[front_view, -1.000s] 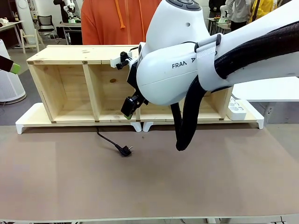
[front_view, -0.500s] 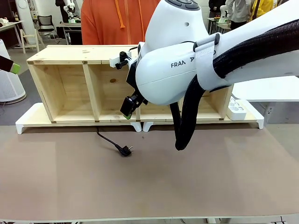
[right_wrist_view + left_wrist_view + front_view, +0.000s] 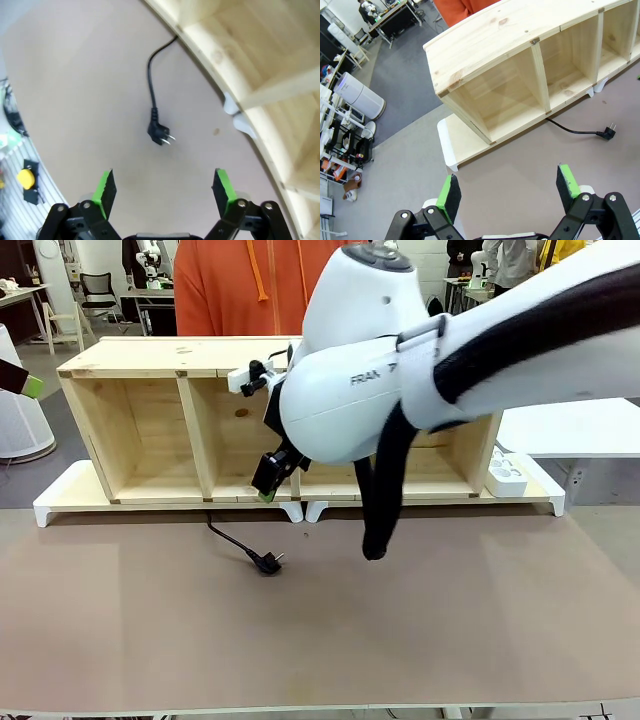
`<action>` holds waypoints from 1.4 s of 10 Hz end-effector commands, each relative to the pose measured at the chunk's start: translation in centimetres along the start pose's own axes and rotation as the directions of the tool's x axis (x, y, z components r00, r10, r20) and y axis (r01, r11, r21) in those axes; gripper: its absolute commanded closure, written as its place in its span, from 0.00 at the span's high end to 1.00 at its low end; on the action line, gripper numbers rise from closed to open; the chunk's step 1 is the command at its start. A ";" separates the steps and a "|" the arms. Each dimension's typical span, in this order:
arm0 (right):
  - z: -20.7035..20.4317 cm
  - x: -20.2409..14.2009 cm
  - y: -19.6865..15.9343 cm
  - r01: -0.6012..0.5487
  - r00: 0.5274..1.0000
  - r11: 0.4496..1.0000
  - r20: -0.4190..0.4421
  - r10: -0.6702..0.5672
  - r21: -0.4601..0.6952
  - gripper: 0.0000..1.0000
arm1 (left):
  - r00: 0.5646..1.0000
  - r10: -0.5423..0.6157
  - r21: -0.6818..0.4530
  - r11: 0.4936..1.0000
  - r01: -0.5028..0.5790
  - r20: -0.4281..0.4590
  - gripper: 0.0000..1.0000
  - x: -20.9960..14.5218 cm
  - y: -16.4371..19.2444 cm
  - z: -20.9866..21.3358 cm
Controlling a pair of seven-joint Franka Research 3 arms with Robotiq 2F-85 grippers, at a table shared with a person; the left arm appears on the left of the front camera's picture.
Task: Perform cable management.
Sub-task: When the cord part of the Power Cable appears at the lower middle area of the table and stops, grasp the cord part of the Power Cable.
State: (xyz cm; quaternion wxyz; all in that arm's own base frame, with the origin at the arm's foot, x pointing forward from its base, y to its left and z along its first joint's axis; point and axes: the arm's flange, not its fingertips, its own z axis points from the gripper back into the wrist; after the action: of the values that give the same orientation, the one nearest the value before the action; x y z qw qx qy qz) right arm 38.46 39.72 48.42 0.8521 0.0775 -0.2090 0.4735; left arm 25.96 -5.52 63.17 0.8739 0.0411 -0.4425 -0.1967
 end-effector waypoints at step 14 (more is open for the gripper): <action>-15.2 4.5 -1.2 -0.116 0.962 0.969 -0.217 0.163 0.217 1.00 | 1.000 0.000 0.003 1.000 0.000 0.010 1.00 0.2 0.1 -0.1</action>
State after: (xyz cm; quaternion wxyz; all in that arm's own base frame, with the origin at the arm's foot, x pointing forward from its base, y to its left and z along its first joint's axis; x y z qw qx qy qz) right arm 45.38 46.95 36.64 0.8314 0.0957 -0.0704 0.5429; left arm 25.96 -5.52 63.17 0.8739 0.0408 -0.4425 -0.1968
